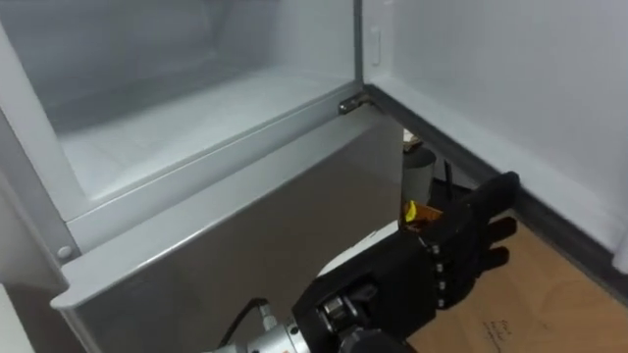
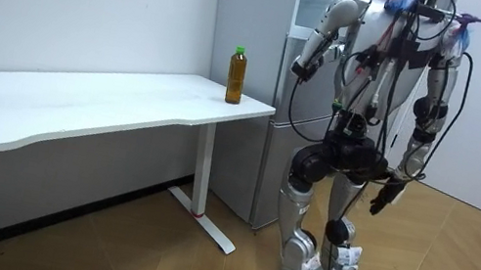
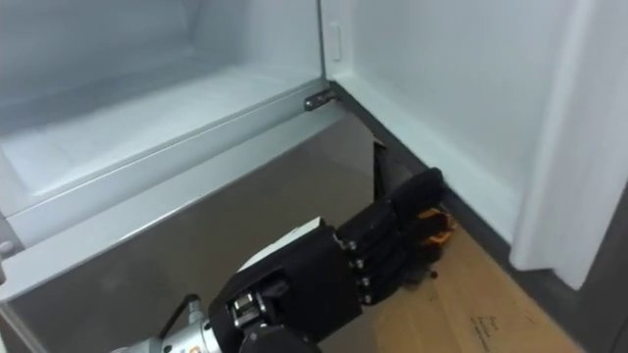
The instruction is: Put the bottle in the upper fridge
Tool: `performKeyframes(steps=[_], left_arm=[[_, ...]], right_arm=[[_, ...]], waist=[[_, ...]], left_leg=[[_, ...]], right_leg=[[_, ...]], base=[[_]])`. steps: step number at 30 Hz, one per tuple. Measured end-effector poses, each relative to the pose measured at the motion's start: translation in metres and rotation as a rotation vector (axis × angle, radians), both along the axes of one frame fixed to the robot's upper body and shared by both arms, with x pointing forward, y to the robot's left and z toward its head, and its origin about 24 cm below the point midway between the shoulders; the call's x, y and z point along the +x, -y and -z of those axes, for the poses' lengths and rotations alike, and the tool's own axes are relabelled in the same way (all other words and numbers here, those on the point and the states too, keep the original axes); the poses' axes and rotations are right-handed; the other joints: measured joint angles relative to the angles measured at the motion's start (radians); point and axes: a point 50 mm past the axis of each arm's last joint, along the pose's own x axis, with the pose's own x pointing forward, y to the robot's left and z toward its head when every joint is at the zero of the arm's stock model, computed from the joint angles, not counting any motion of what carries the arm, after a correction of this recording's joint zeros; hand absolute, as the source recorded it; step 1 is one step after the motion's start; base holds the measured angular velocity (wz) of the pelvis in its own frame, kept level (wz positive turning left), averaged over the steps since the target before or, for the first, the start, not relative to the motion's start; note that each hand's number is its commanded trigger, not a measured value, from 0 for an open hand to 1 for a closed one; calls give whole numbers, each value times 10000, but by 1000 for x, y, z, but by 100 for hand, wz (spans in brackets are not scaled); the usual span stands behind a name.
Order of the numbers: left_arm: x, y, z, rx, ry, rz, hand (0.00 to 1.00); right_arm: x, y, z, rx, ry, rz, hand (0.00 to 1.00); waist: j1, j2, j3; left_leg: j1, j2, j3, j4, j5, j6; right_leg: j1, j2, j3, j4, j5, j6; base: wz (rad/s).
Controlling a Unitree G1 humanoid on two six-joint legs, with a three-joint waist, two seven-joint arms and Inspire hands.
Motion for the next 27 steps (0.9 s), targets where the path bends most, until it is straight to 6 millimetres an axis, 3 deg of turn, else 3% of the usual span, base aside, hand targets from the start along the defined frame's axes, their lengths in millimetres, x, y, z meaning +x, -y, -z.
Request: performKeyframes(steps=[7,10,22,27], left_arm=[[6,2,0,73,-55,-44,0],[6,2,0,89,-38,-76,0],[5,-3,7,542,-118,-239,0],[5,-4,8,538,-169,-371,0]], right_arm=[[-6,-1,1,71,-229,48,0],[-5,-2,1,130,-229,57,0],[17,-4,0,-53,212,-15,0],[18,-9,1,-8,359,-83,0]], waist=[[-94,7,16],[-63,2,19],[924,-96,62],[1369,-346,73]], left_leg=[[-23,120,190,-10,0,-7],[-181,94,38,-10,-2,-10],[-669,-64,-1690,-88,77,-117],[-701,-191,-2529,-75,182,-81]], right_leg=[[15,54,-2,5,32,-49],[-34,9,-339,-12,33,-54],[61,-332,-1979,-151,-3,-66],[426,-535,-2852,-208,-100,-55]], base=[[-3],[26],[40],[50]])
